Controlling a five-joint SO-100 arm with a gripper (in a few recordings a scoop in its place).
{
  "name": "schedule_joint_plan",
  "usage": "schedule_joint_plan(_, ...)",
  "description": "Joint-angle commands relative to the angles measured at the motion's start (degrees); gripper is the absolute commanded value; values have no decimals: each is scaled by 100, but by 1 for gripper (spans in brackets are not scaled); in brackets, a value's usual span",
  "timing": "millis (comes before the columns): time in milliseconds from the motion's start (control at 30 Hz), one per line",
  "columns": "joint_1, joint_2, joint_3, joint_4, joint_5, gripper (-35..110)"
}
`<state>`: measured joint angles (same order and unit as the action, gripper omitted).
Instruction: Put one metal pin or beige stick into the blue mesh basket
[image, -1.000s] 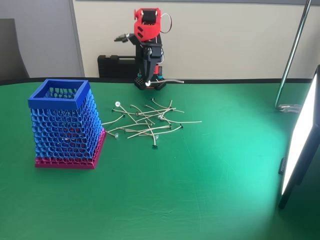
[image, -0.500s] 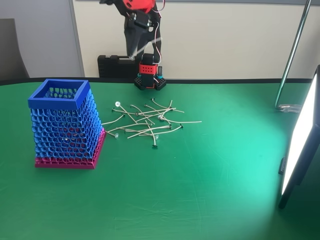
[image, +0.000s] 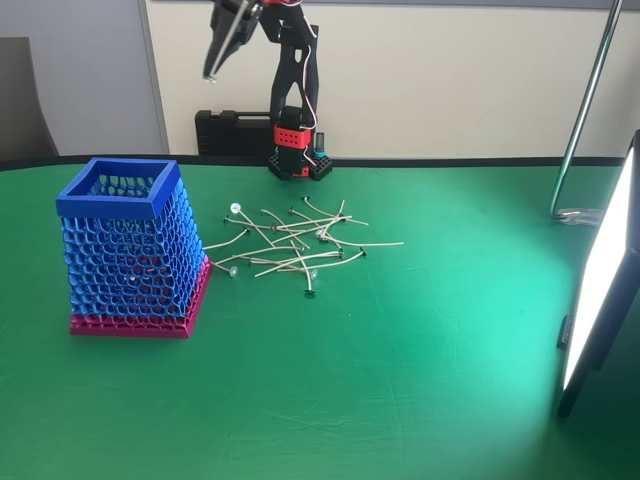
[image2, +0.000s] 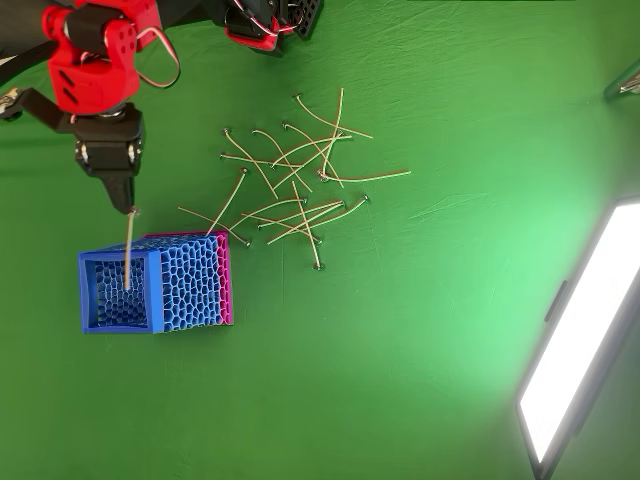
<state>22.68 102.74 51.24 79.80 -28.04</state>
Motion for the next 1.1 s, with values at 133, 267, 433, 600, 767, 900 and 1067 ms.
schedule_joint_plan(133,369,-729,-905,-457,325,0)
schedule_joint_plan(267,606,-1090,-1055,-844,404,0)
schedule_joint_plan(433,782,-1731,-1468,-1002,413,0)
schedule_joint_plan(600,888,-2276,-1582,-1292,404,0)
schedule_joint_plan(767,1002,-2725,-1661,-1600,404,0)
schedule_joint_plan(900,1099,-3094,-1978,-1890,396,0)
schedule_joint_plan(1067,1134,-3401,-2373,-2013,325,0)
